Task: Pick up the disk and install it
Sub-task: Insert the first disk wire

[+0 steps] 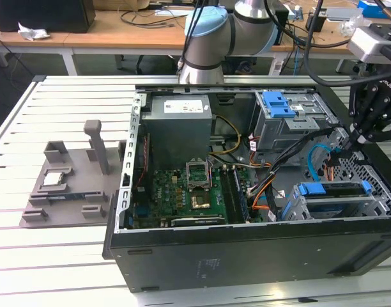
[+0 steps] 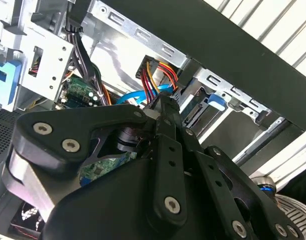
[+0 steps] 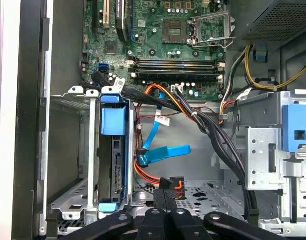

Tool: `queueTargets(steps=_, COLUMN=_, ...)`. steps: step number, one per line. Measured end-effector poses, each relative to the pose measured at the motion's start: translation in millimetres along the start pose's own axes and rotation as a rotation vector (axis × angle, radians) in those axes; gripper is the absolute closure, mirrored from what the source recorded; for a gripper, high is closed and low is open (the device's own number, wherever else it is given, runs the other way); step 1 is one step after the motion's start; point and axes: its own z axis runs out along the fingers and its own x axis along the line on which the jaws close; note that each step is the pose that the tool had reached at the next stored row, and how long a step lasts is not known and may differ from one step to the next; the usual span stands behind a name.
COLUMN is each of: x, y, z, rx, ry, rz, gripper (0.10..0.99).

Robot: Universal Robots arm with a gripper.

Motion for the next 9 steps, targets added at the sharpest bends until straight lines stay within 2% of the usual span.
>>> queueTargets(steps=2, x=0.0, y=0.0, z=0.0, rx=0.000, ry=0.0002, rz=0.000, gripper=0.973)
queueTargets(steps=5, x=0.0, y=0.0, z=0.0, rx=0.000, ry=0.0003, rz=0.000, gripper=0.792)
queueTargets(steps=7, x=0.0, y=0.0, z=0.0, rx=0.000, ry=0.0005, rz=0.000, gripper=0.792)
queueTargets(steps=8, x=-0.1, y=0.0, z=0.1, rx=0.000, ry=0.0014, rz=0.000, gripper=0.725)
queueTargets(steps=9, x=-0.2, y=0.2, z=0.6, rx=0.000, ry=0.0053, rz=0.000, gripper=0.725)
